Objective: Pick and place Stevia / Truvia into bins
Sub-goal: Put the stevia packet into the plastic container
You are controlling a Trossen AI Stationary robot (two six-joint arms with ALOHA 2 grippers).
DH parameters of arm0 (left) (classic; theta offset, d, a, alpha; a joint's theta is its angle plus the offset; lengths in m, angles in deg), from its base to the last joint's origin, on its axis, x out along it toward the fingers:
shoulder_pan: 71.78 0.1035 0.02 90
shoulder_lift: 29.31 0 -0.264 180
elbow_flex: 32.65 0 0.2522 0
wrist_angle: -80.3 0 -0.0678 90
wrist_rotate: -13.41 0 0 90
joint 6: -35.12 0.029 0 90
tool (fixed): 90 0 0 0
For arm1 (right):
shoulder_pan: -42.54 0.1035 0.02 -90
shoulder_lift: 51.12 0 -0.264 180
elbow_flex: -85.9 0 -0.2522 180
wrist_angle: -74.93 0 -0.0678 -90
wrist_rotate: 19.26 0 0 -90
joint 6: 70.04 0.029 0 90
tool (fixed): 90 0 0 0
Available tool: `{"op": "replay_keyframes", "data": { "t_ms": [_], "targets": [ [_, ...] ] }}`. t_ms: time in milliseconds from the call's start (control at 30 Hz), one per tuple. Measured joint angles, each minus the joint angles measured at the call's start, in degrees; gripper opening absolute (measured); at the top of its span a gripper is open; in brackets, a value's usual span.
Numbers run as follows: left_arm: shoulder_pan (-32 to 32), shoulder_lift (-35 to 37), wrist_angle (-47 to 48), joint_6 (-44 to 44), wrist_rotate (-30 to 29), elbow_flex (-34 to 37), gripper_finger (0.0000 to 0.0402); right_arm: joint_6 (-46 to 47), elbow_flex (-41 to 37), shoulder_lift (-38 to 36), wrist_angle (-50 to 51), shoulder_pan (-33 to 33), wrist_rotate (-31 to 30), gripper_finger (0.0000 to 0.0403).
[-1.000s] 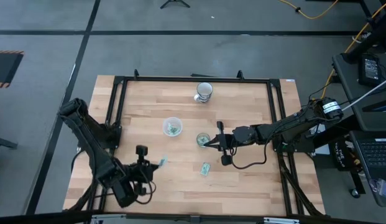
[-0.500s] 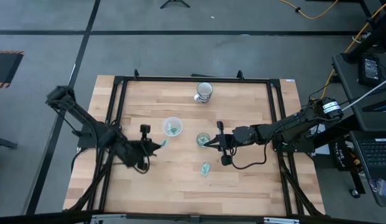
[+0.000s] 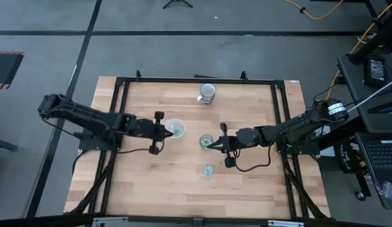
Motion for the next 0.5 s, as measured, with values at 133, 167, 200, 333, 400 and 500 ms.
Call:
{"op": "replay_keyframes", "data": {
  "t_ms": [133,167,200,333,400,500],
  "targets": [
    [4.9,-1.2,0.0,0.0,3.7,0.0,0.0003,0.1,0.0,-1.2,2.6,0.0,0.0,0.0014],
    [5.9,-1.7,0.0,0.0,4.3,0.0,0.0003,0.2,0.0,-1.8,3.1,0.0,0.0,0.0014],
    [6.8,-2.3,-0.1,-0.2,5.0,0.0,0.0003,0.2,0.0,-2.6,4.3,0.0,0.0,0.0014],
    [10.1,-5.3,0.0,-0.4,7.2,0.0,0.0003,0.3,0.0,-5.9,7.6,0.0,0.0,0.0014],
    [11.3,-7.4,0.1,-0.5,8.0,-0.5,0.0003,0.3,0.0,-7.2,8.8,0.0,0.0,0.0014],
    [12.2,-10.6,0.2,-0.5,8.2,-2.0,0.0003,0.3,0.0,-7.8,10.0,0.0,0.0,0.0014]
  ]
}}
